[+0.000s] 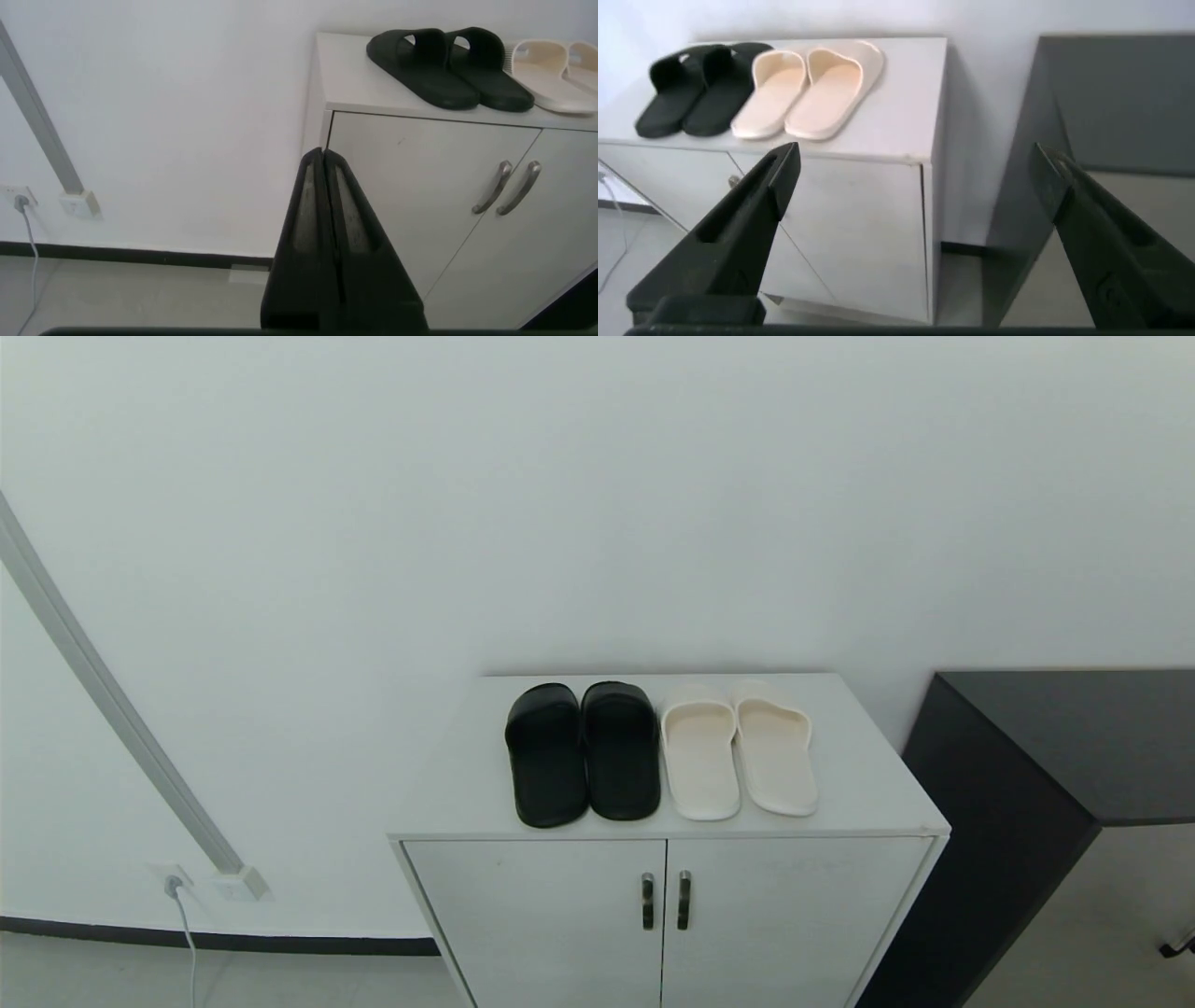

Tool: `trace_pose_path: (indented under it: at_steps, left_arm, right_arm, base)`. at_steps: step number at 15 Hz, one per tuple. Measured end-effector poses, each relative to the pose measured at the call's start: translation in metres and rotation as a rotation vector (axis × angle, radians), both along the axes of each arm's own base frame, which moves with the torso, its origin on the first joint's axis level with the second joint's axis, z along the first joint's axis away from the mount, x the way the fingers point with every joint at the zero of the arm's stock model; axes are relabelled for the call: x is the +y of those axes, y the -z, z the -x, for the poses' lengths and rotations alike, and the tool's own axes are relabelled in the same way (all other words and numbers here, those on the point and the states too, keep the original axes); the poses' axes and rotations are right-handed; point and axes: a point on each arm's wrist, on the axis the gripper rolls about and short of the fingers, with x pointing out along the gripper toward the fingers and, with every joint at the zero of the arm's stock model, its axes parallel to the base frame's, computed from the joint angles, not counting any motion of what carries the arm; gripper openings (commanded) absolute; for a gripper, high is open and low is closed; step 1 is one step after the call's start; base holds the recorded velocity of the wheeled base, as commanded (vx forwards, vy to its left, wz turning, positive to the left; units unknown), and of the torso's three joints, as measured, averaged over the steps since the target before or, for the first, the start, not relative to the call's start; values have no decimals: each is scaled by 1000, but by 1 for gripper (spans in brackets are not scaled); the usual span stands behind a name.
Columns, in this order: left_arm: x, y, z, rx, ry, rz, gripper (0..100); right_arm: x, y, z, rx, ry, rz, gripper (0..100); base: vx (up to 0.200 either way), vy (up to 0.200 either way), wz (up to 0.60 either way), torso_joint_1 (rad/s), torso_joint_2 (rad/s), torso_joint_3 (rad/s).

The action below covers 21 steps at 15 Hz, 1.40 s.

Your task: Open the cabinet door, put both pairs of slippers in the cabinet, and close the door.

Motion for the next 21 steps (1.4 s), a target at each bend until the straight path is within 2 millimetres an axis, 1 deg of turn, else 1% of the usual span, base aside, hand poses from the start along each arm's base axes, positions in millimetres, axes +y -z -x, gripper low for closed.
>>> trace_pose_path:
  at_steps: [2, 4, 6, 7, 10, 12, 14, 18, 21]
  left_arm:
    - [0, 0, 0, 0, 9, -3, 0]
    - [0, 0, 0, 0, 11, -4, 0]
    - [0, 0, 0, 0, 11, -5, 0]
    - [0, 0, 0, 0, 11, -4, 0]
    - [0, 0, 0, 0, 11, -4, 0]
    - [0, 0, 0, -1, 11, -4, 0]
    - [0, 0, 0, 0, 12, -4, 0]
    - [0, 0, 0, 1, 11, -4, 0]
    - [0, 0, 0, 0, 11, -4, 0]
  right_arm:
    - [7, -12, -18, 18, -43, -9, 100]
    - [19, -20, -37, 10, -76, -8, 100]
    - [40, -24, -55, -19, -98, -6, 100]
    - [53, -24, -65, -28, -107, -11, 100]
    - [95, -20, -91, 1, -106, -24, 100]
    - [118, -20, -107, 23, -83, -40, 100]
    - [142, -15, -121, 45, -54, -32, 100]
    - [182, -5, -144, 66, -18, -19, 100]
    - [202, 5, -164, 58, 58, -2, 100]
  base:
    - [0, 0, 0, 0, 0, 0]
    - [0, 0, 0, 0, 0, 0]
    - [0, 0, 0, 0, 0, 0]
    - [0, 0, 0, 0, 0, 0]
    - [0, 0, 0, 0, 0, 0]
    - [0, 0, 0, 0, 0, 0]
    - [0, 0, 0, 0, 0, 0]
    - [0, 0, 0, 0, 0, 0]
    - [0, 0, 0, 0, 0, 0]
